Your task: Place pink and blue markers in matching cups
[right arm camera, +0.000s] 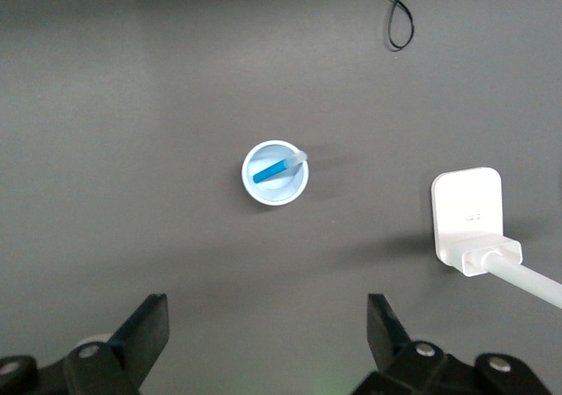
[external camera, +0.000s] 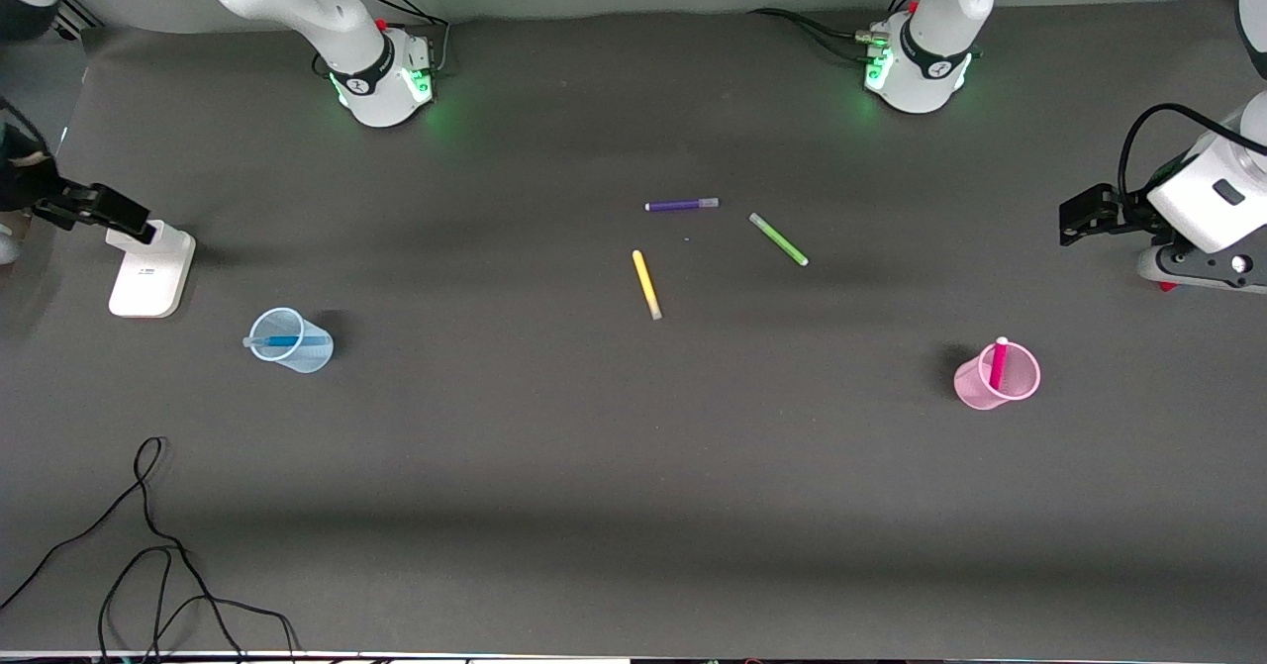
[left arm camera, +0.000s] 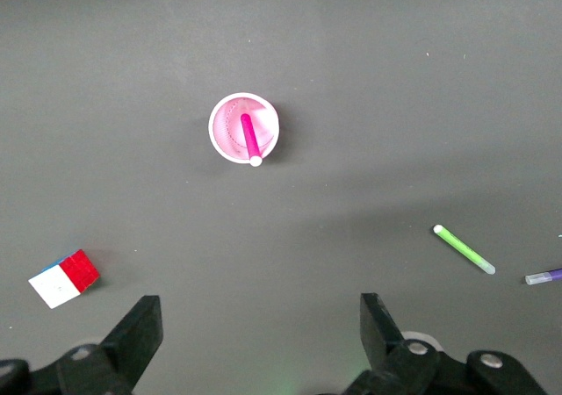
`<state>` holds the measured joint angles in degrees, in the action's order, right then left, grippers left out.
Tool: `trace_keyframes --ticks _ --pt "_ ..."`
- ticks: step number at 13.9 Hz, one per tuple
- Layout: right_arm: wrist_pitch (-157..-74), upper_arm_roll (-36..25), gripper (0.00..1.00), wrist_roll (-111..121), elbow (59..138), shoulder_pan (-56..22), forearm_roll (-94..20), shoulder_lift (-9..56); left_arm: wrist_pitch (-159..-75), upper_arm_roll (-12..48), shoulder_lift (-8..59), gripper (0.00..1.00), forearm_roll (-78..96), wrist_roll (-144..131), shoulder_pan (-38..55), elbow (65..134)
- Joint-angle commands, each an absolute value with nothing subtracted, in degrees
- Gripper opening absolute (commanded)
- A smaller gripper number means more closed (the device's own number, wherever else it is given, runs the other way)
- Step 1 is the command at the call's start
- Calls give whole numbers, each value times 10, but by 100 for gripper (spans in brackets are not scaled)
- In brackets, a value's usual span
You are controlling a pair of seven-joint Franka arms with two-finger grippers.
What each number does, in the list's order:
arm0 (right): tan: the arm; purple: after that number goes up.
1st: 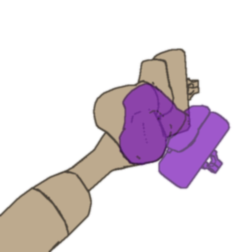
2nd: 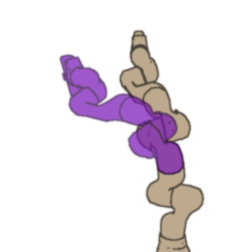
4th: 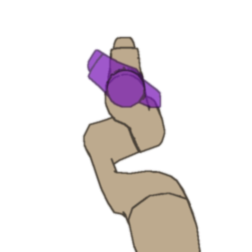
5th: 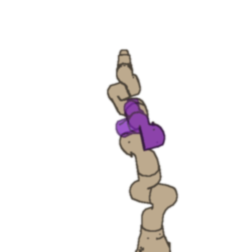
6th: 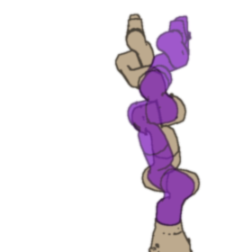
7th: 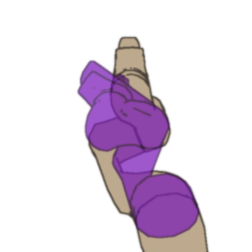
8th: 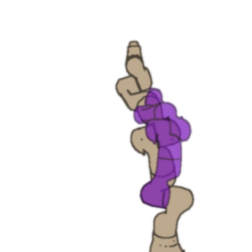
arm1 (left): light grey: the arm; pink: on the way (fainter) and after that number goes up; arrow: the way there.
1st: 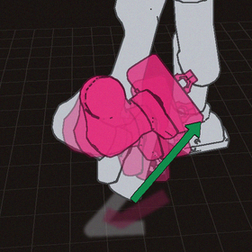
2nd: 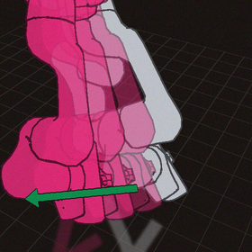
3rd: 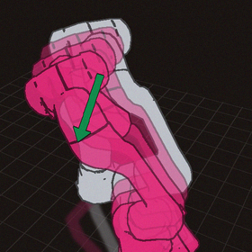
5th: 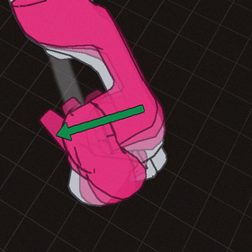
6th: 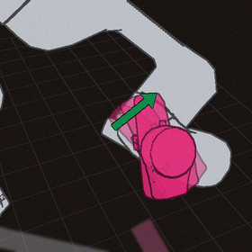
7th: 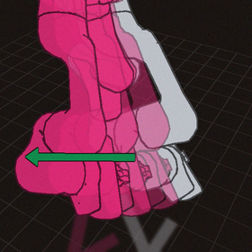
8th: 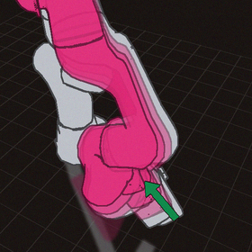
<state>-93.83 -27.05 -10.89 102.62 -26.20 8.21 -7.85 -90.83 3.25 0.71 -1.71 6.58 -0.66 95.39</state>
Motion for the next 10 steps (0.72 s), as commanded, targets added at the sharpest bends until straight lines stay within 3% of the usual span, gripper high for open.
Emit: trace_keyframes --ticks 1,5,9,10 --pt "-931 -127 100 -96 1013 -116 27 -66 -898 41 6 100 -11 58 -11 945" --pt "-847 75 100 45 1013 121 -54 -83 -896 41 6 100 -11 58 -11 946" --pt "-839 74 100 59 950 121 -93 -47 -896 40 5 100 -11 60 -13 946" --pt "-839 33 100 55 940 77 -91 -38 -896 40 5 100 -11 60 -14 946"
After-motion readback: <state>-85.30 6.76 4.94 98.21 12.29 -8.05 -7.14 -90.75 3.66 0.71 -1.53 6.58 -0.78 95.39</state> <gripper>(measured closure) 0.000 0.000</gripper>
